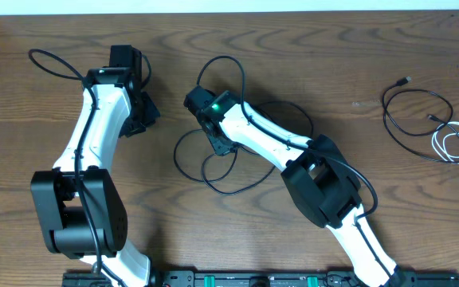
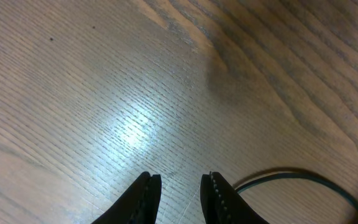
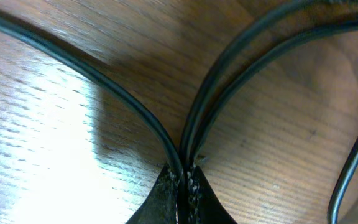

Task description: Untangle cables

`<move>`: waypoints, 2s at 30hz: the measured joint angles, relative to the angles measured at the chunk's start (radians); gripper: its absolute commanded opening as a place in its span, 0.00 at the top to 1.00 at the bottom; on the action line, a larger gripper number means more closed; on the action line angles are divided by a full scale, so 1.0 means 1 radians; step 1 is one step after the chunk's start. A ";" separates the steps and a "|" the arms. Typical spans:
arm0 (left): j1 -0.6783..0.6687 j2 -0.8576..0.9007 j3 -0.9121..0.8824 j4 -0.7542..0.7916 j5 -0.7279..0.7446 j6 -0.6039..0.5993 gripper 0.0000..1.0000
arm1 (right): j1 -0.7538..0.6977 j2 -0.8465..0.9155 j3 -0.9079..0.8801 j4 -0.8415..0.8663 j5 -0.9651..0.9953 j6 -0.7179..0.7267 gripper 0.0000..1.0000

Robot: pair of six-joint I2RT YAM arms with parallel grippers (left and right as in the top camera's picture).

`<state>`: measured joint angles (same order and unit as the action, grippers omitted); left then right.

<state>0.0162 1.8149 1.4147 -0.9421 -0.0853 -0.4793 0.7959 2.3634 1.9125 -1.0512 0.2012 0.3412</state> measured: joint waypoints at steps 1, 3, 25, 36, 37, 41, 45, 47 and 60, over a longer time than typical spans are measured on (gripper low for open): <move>0.000 0.000 0.000 0.000 0.000 0.000 0.73 | 0.000 0.002 0.006 0.000 -0.001 -0.017 0.99; 0.000 0.000 0.000 0.000 0.000 0.000 0.72 | 0.000 0.002 0.027 -0.001 -0.003 -0.056 0.99; 0.000 0.000 0.000 0.001 0.000 0.000 0.72 | -0.134 0.002 0.079 -0.063 -0.077 -0.172 0.23; 0.000 0.000 0.000 0.001 0.000 0.000 0.72 | -0.200 0.002 0.080 -0.004 -0.098 -0.053 0.15; 0.000 0.000 0.000 0.001 0.000 0.000 0.72 | -0.206 0.002 0.080 0.000 -0.100 -0.047 0.11; 0.000 0.000 0.000 0.001 0.000 0.000 0.72 | -0.215 0.002 0.080 0.002 -0.100 -0.034 0.05; 0.000 0.000 0.000 0.001 0.000 0.000 0.72 | -0.231 0.002 0.080 0.005 -0.125 -0.076 0.04; 0.000 0.000 0.000 0.001 0.000 0.000 0.72 | -0.251 0.002 0.080 0.005 -0.160 -0.116 0.04; 0.000 0.000 0.000 0.005 0.000 -0.019 0.72 | -0.311 -0.010 -0.027 0.151 -0.231 -0.181 0.56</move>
<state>0.0162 1.8149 1.4147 -0.9375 -0.0853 -0.4984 0.4854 2.3539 1.8854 -0.8997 -0.0299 0.1600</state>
